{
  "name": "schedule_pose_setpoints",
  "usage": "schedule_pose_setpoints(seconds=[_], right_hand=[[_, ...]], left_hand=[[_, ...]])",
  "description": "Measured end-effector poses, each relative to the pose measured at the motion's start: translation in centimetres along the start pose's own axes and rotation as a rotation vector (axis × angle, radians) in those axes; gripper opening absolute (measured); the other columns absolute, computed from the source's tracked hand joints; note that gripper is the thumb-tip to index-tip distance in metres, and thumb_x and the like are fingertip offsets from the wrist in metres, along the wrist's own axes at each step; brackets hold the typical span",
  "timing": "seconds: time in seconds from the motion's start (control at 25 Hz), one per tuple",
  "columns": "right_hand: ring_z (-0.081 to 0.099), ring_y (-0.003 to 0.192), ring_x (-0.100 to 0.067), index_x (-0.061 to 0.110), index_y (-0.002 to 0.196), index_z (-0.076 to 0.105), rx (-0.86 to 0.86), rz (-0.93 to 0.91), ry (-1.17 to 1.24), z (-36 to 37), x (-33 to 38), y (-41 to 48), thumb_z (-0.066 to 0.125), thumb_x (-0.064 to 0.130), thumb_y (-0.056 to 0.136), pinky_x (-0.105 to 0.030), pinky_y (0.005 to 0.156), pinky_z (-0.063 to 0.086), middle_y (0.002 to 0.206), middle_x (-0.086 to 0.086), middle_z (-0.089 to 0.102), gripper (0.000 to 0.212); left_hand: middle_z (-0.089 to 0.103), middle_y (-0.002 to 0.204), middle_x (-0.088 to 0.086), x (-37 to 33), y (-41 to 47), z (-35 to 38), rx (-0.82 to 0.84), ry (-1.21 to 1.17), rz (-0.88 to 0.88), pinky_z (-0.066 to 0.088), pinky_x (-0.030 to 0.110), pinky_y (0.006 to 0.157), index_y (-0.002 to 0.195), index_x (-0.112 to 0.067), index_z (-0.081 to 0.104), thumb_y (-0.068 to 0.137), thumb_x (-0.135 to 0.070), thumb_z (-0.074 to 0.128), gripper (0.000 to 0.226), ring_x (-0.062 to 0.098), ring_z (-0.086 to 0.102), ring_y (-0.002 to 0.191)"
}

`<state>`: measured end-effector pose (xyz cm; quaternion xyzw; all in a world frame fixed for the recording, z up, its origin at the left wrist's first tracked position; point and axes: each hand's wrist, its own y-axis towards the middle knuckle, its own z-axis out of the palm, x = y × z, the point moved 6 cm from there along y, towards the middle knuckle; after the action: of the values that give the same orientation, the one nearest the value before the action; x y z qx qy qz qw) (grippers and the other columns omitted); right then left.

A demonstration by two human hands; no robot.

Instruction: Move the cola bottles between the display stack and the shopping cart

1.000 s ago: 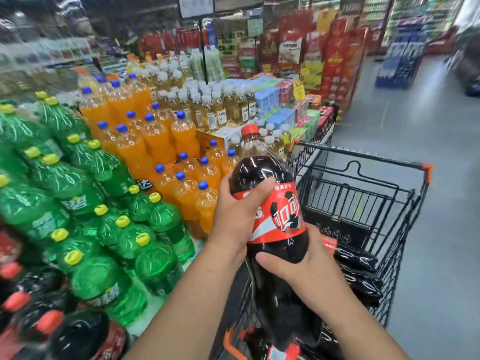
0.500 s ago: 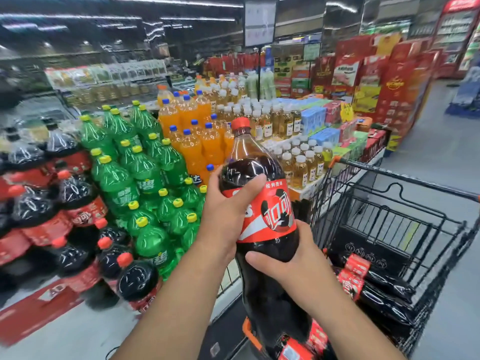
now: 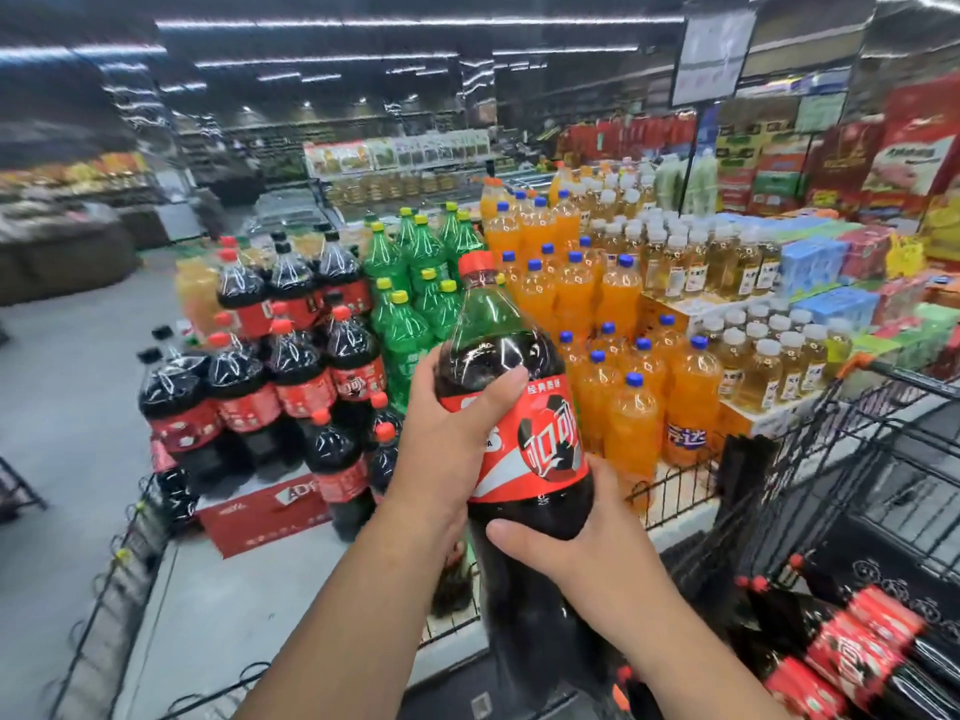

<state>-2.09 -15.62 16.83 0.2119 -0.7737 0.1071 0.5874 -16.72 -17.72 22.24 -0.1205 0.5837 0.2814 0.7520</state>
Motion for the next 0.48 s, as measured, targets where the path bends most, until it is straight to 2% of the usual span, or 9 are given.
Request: schedule_pose_setpoints(seconds=[0.08, 0.2, 0.36, 0.48], right_hand=[[0.057, 0.099, 0.005, 0.047, 0.118, 0.035, 0.026, 0.000, -0.002, 2.3, 0.7, 0.4, 0.074, 0.075, 0.033, -0.023, 0.080, 0.048, 0.108, 0.026, 0.058, 0.097], [0.059, 0.101, 0.002, 0.046, 0.119, 0.037, 0.049, -0.006, -0.002, 6.0, 1.6, 1.2, 0.075, 0.075, 0.033, -0.028, 0.086, 0.050, 0.109, 0.026, 0.060, 0.098], [0.060, 0.098, 0.006, 0.050, 0.114, 0.037, 0.072, -0.006, 0.006, 11.8, 2.7, 2.4, 0.075, 0.073, 0.033, -0.024, 0.083, 0.049, 0.108, 0.026, 0.063, 0.093], [0.062, 0.096, 0.006, 0.046, 0.113, 0.042, 0.066, 0.004, 0.035, 15.3, 2.9, 3.4, 0.078, 0.070, 0.033, -0.025, 0.084, 0.051, 0.105, 0.025, 0.065, 0.091]], left_hand=[[0.077, 0.105, 0.012, -0.6, 0.4, -2.5, -0.020, 0.012, 0.022, 0.063, 0.038, 0.071, 0.129, -0.019, 0.057, 0.062, -0.019, 0.093, 0.076, 0.026, 0.076, 0.083], [0.078, 0.104, 0.008, -1.4, 1.4, -6.5, -0.058, 0.020, 0.054, 0.061, 0.035, 0.070, 0.131, -0.019, 0.056, 0.065, -0.025, 0.085, 0.072, 0.023, 0.076, 0.083], [0.077, 0.107, 0.010, -2.5, 3.0, -12.1, -0.079, 0.011, 0.062, 0.062, 0.041, 0.075, 0.132, -0.019, 0.056, 0.058, -0.027, 0.091, 0.082, 0.026, 0.076, 0.087], [0.078, 0.106, 0.005, -2.8, 4.3, -15.5, -0.097, 0.030, 0.068, 0.061, 0.036, 0.073, 0.132, -0.022, 0.055, 0.062, -0.024, 0.087, 0.077, 0.023, 0.077, 0.088]])
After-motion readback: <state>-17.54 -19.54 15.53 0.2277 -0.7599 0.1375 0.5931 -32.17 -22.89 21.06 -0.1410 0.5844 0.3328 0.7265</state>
